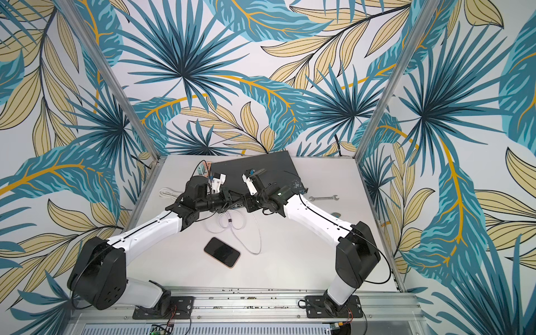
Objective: Plug the charging cable into the phone
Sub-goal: Pick up the charging cable from the center of the board.
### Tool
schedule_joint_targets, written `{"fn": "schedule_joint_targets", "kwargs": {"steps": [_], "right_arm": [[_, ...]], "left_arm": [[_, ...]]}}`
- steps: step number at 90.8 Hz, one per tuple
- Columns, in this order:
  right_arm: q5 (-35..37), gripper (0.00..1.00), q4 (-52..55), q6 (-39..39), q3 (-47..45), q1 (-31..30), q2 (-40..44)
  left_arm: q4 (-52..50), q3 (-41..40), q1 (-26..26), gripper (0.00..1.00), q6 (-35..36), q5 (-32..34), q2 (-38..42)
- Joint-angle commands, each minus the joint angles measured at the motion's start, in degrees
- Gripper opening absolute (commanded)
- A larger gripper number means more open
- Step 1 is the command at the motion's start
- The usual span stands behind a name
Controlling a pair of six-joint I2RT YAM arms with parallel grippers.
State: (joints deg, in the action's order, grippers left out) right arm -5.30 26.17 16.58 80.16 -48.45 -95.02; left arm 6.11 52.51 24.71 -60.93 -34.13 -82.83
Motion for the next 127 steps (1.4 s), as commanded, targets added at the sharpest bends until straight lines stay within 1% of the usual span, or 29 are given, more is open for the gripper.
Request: {"fn": "schedule_joint_targets", "kwargs": {"steps": [1,8,16,33,52,57,59,61,62,63,64,65,66,72,73,74,77,85,101,109,114,118,122,127], "right_arm": [[3.14,0.28,1.52,-0.77,0.51,0.72,-1.46],[2.28,0.19,1.48,-1.1,0.35,0.82,-1.58],[1.75,0.16,2.59,-1.96,0.72,0.77,-2.38],[2.56,0.0,2.72,-2.34,0.46,0.9,-2.31],[3.09,0.0,2.65,-2.25,0.31,0.87,-2.01],[3.16,0.0,2.65,-2.3,-0.01,0.88,-1.37],[2.9,0.0,2.54,-2.37,-0.22,0.89,-1.08],[2.59,0.0,2.39,-2.41,-0.59,1.01,-0.72],[2.36,0.0,2.26,-2.38,-0.82,1.04,-0.49],[2.16,0.0,2.06,-2.36,-1.03,1.1,-0.24],[1.97,0.0,1.87,-2.31,-1.4,1.17,0.02],[1.75,0.0,1.65,-2.28,-1.71,1.34,0.19],[1.5,0.0,1.4,-2.22,-1.96,1.38,0.5],[-0.16,0.0,-0.2,-1.92,-4.04,2.02,2.12],[-0.37,0.0,-0.49,-1.91,-4.35,2.16,2.34],[-0.66,0.0,-0.76,-1.91,-4.64,2.19,2.67],[-1.38,0.0,-1.53,-1.9,-5.53,2.46,3.56],[-3.03,0.0,-2.83,-2.12,-7.14,2.75,5.21],[-7.45,0.0,-4.46,-3.62,-8.27,2.74,6.35],[-8.31,0.0,-4.32,-3.92,-7.95,2.74,6.3],[-7.98,0.0,-3.89,-4.05,-7.65,2.74,6.38],[-7.19,0.0,-3.06,-4.17,-7.22,2.74,6.66],[-5.63,0.0,-1.73,-4.39,-6.66,2.79,6.96],[-3.76,0.0,0.19,-4.8,-6.11,2.74,7.56]], "left_arm": [[0.35,-0.13,-0.08,0.0,0.5,-1.47,1.56],[0.51,0.03,-0.03,0.0,0.46,-1.51,1.38],[0.52,0.22,-0.02,0.0,0.45,-1.79,1.1],[0.31,0.39,-0.05,0.0,0.72,-1.91,0.89],[0.1,0.57,-0.49,0.0,0.93,-2.33,0.69],[-0.43,0.57,-0.89,0.02,1.13,-1.99,0.95],[-0.71,0.57,-1.11,0.05,1.22,-1.75,1.1],[-1.05,0.64,-1.43,0.12,1.29,-1.56,1.2],[-1.2,0.65,-1.51,0.19,1.35,-1.47,1.23],[-1.42,0.66,-1.64,0.28,1.39,-1.34,1.29],[-1.61,0.66,-1.79,0.41,1.45,-1.14,1.41],[-1.93,0.66,-2.0,0.51,1.48,-0.95,1.51],[-2.26,0.66,-2.15,0.59,1.54,-0.72,1.7],[-4.86,0.54,-3.37,0.91,2.01,1.24,2.92],[-5.31,0.47,-3.58,0.95,2.11,1.73,3.15],[-5.67,0.35,-3.77,0.98,2.21,2.2,3.44],[-6.38,0.05,-4.34,1.0,2.39,3.23,4.43],[-8.82,-0.26,-5.83,1.0,3.09,5.12,6.1],[-10.52,0.55,-6.29,1.0,4.32,4.37,5.63],[-12.34,1.28,-6.26,1.0,5.91,4.57,5.77],[-17.73,3.65,-6.26,1.0,10.16,5.39,5.83],[-26.19,6.73,-6.24,1.0,15.64,7.3,5.83],[-35.85,10.11,-5.98,1.0,21.21,10.74,5.83],[-47.33,13.62,-5.77,1.0,26.34,16.31,5.85]]}}
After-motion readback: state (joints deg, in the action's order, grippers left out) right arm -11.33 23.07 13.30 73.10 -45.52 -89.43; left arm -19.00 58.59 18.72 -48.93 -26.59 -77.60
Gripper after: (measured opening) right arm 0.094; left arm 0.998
